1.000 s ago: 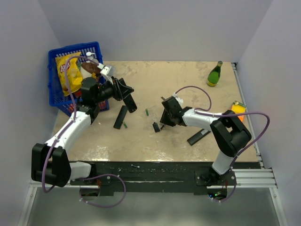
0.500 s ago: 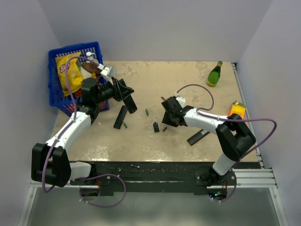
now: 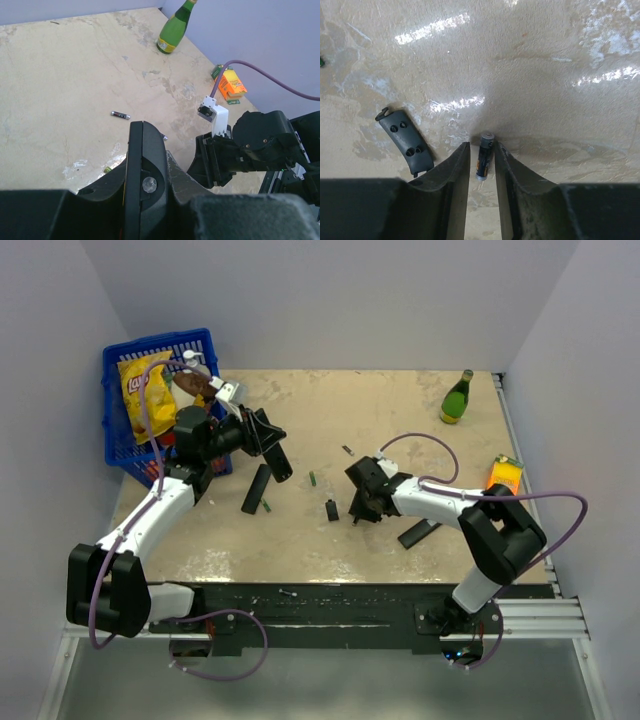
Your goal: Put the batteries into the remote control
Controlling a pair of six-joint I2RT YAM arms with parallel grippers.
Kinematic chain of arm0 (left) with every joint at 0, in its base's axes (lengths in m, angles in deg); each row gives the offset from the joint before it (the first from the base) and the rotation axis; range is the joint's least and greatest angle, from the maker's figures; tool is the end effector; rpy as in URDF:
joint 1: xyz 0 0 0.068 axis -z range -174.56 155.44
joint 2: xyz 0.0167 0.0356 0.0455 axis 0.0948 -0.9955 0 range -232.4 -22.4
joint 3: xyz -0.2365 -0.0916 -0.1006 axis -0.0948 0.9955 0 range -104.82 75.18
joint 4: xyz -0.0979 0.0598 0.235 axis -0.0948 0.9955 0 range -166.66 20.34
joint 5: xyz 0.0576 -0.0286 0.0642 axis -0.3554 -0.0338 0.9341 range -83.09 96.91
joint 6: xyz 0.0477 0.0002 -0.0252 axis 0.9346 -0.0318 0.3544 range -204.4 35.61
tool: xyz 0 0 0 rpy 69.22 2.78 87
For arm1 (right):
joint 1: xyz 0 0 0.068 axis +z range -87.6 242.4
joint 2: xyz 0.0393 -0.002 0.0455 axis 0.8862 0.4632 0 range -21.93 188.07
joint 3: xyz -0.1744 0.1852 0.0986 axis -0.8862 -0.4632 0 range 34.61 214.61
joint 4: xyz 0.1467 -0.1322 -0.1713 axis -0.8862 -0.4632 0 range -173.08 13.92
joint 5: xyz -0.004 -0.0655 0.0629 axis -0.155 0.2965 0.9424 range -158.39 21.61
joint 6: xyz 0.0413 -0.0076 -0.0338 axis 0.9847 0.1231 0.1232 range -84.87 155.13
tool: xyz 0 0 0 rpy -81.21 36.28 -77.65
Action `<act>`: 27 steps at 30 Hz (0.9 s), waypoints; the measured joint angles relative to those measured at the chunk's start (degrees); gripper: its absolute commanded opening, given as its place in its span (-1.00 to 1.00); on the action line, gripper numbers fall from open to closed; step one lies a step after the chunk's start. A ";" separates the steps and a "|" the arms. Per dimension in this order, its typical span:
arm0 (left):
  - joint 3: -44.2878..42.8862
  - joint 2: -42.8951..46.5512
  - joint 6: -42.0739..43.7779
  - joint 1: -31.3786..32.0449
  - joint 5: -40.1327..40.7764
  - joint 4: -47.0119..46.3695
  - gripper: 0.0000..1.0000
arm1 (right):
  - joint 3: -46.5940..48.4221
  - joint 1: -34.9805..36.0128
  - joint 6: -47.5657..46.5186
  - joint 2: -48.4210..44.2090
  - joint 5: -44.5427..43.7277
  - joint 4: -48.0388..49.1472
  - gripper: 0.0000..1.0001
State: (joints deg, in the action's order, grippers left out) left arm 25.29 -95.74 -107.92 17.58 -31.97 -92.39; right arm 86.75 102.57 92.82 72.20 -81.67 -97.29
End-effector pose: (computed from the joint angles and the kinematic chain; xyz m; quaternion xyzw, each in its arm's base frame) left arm 0.2825 -0.0837 0.3103 0.1474 0.7284 -0.4286 0.5138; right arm 0.2423 0.1938 0.1606 0.1737 0.9509 0.0997 0.2360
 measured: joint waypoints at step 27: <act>0.00 0.00 0.11 0.00 0.09 0.35 -1.00 | 12.24 1.29 -10.58 9.51 -2.91 -7.48 -0.49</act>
State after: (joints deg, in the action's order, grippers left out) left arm 25.29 -95.74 -107.81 17.58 -31.88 -92.04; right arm 98.99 103.86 82.24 81.71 -84.57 -104.77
